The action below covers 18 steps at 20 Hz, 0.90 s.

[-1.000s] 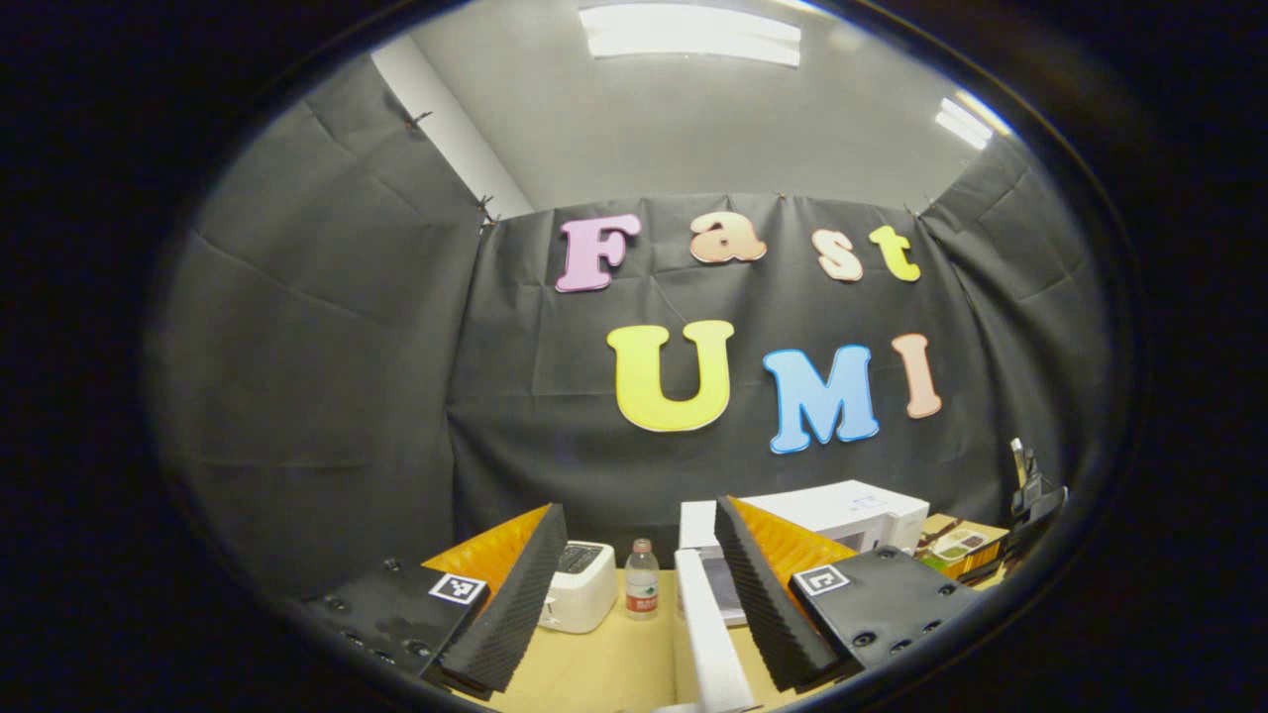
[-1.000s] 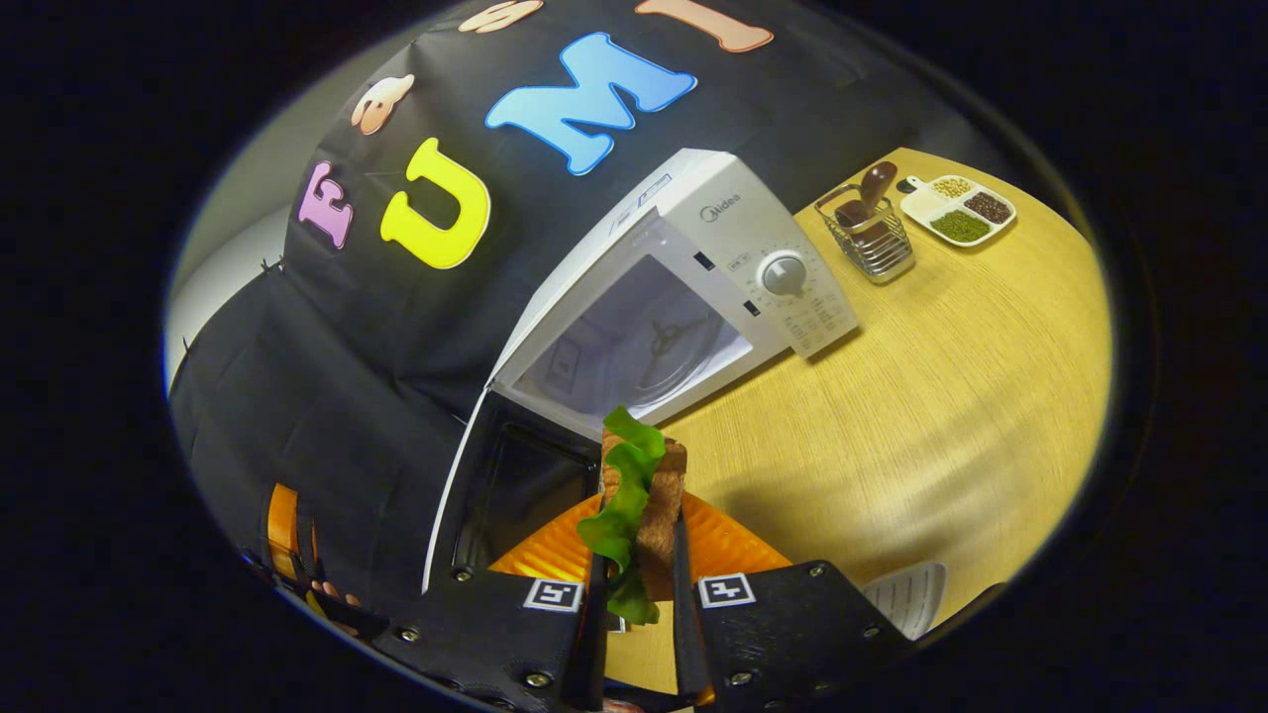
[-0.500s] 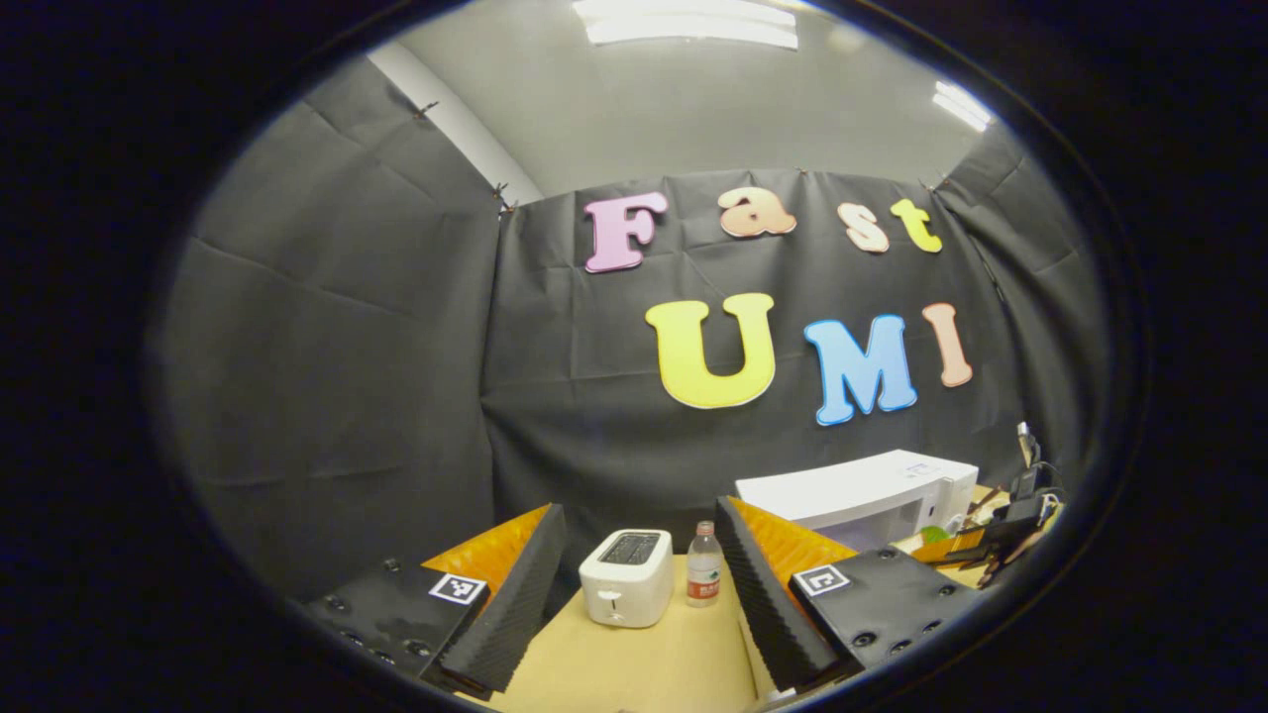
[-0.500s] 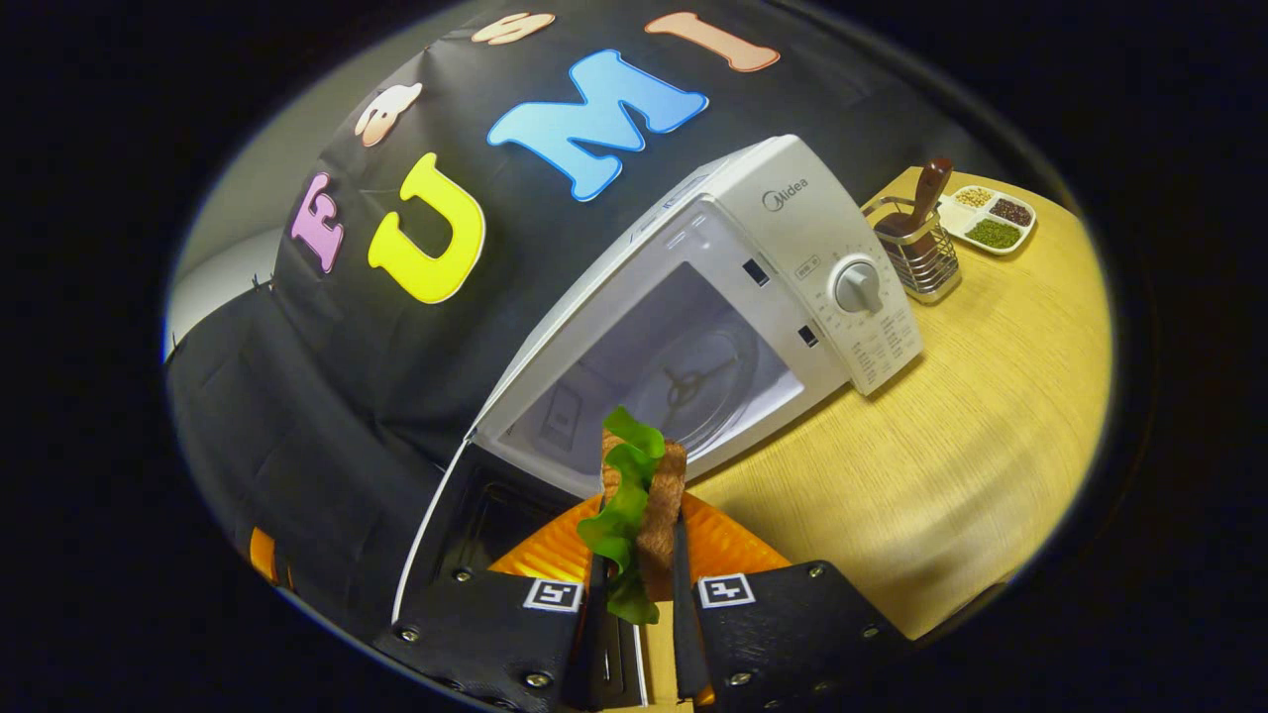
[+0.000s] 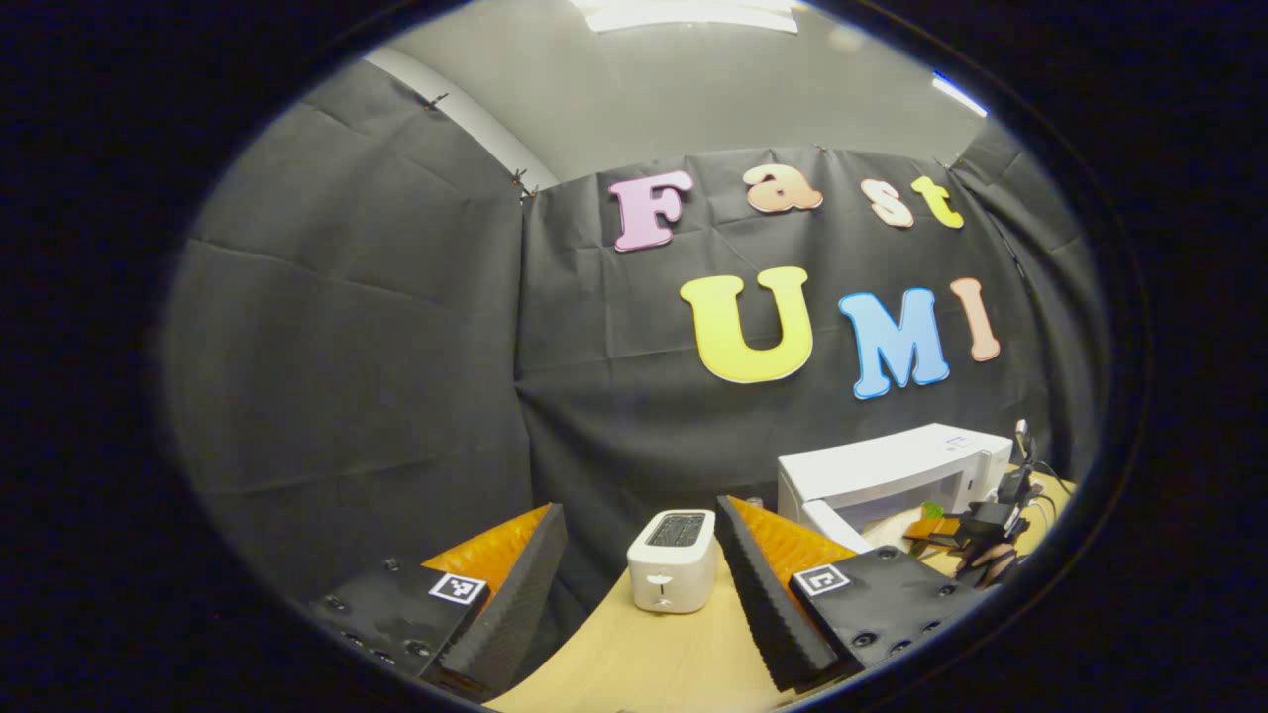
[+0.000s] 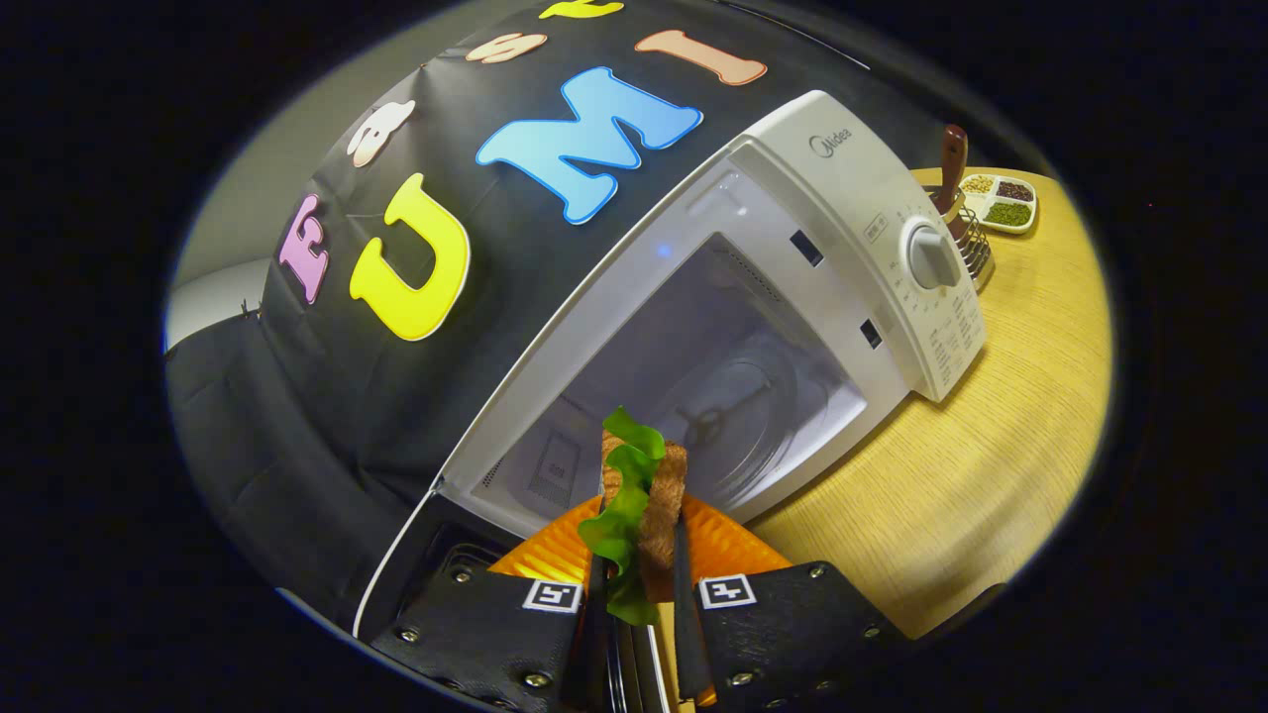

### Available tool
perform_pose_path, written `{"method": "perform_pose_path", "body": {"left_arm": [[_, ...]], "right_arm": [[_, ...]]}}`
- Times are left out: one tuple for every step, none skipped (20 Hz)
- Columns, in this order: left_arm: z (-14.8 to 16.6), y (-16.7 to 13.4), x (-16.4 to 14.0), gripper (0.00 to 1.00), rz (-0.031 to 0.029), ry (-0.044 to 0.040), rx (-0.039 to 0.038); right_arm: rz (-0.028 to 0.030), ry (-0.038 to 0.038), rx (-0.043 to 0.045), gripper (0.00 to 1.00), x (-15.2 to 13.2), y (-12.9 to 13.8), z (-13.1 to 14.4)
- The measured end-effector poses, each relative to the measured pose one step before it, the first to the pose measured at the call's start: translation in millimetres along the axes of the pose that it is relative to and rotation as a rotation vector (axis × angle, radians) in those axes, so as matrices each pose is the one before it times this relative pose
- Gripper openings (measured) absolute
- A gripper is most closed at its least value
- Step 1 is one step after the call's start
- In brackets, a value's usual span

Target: Open the microwave oven with the left hand, put the food in, and close the microwave oven.

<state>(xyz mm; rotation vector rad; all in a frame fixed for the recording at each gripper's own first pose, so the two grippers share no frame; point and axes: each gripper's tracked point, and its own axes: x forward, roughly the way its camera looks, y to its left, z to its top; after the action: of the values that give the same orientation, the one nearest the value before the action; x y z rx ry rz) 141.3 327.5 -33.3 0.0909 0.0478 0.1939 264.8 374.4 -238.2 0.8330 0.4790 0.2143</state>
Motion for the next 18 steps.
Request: {"method": "perform_pose_path", "body": {"left_arm": [[-2.66, 4.33, -3.00, 0.97, 0.00743, 0.00974, 0.01007], [-2.54, 2.58, -1.39, 0.93, 0.00463, 0.00471, 0.00974], [-1.67, 3.74, -2.86, 0.93, 0.00627, 0.00458, 0.00954], [-2.79, 3.15, -2.54, 0.93, 0.00570, 0.00553, 0.00761], [-1.78, 2.29, -2.93, 0.93, 0.00759, 0.00533, 0.00470], [-1.97, 1.77, -3.10, 0.93, 0.00679, 0.00556, 0.00015], [-2.26, 1.19, -2.98, 0.93, 0.00387, 0.00733, -0.00331], [-3.43, -0.28, -2.74, 0.93, 0.00242, 0.00826, -0.00082], [-3.08, -0.13, -2.62, 0.97, 0.00253, 0.00568, 0.00400], [-1.44, 0.57, -1.61, 0.93, 0.00226, 0.00140, 0.00452], [-0.59, -0.36, -2.67, 0.93, -0.00010, -0.00027, 0.00280], [-0.66, -1.64, -1.57, 0.93, -0.00158, 0.00053, 0.00146], [-1.39, -1.15, -0.10, 0.93, -0.00073, -0.00223, 0.00108], [0.79, -1.20, 0.00, 0.93, -0.00070, -0.00404, -0.00022], [0.41, -0.18, -1.88, 0.93, 0.00180, -0.00380, -0.00147], [-0.08, -1.06, -1.69, 0.93, -0.00110, -0.00343, -0.00340], [-0.24, -0.80, -0.75, 0.93, 0.00019, -0.00226, -0.00267], [-2.77, -0.01, -0.64, 0.93, 0.00170, 0.00218, -0.00127]], "right_arm": [[-0.00599, -0.01101, 0.00263, 0.28, 8.25, -1.37, 1.13], [-0.00576, -0.01418, 0.00932, 0.28, 7.38, -1.05, 1.85], [-0.00381, -0.01786, 0.00742, 0.29, 7.79, -0.75, 2.67], [-0.00576, -0.01521, 0.00341, 0.29, 6.75, -1.90, 3.02], [-0.00830, -0.01296, -0.00500, 0.29, 6.22, -2.21, 0.66], [-0.00878, -0.01336, -0.00987, 0.29, 5.93, -2.73, 2.18], [-0.00750, -0.00830, -0.00874, 0.29, 4.03, -1.92, 0.69], [-0.00676, -0.00982, -0.01312, 0.34, 4.31, -3.83, 1.90], [0.00300, -0.00207, -0.00595, 0.35, 1.76, -0.04, -0.42], [-0.00840, -0.00721, -0.01637, 0.35, 3.42, -1.44, -0.48], [-0.01176, -0.01077, -0.02716, 0.39, 0.64, -2.58, 1.60], [-0.02054, -0.00757, -0.04006, 0.40, 2.10, -3.93, 2.62], [-0.01327, -0.00066, -0.03293, 0.50, 0.08, -2.52, -0.84], [-0.01769, -0.00147, -0.03328, 0.52, 1.77, -2.72, 0.94], [-0.02343, 0.00635, -0.03014, 0.67, 1.67, -5.00, -1.76], [-0.02346, 0.00463, -0.02540, 0.78, 1.23, -4.57, -0.07], [-0.02559, 0.00243, -0.02060, 0.92, 0.28, -6.07, -0.39], [-0.02563, 0.00512, -0.01947, 0.92, 0.07, -5.41, 0.19]]}}
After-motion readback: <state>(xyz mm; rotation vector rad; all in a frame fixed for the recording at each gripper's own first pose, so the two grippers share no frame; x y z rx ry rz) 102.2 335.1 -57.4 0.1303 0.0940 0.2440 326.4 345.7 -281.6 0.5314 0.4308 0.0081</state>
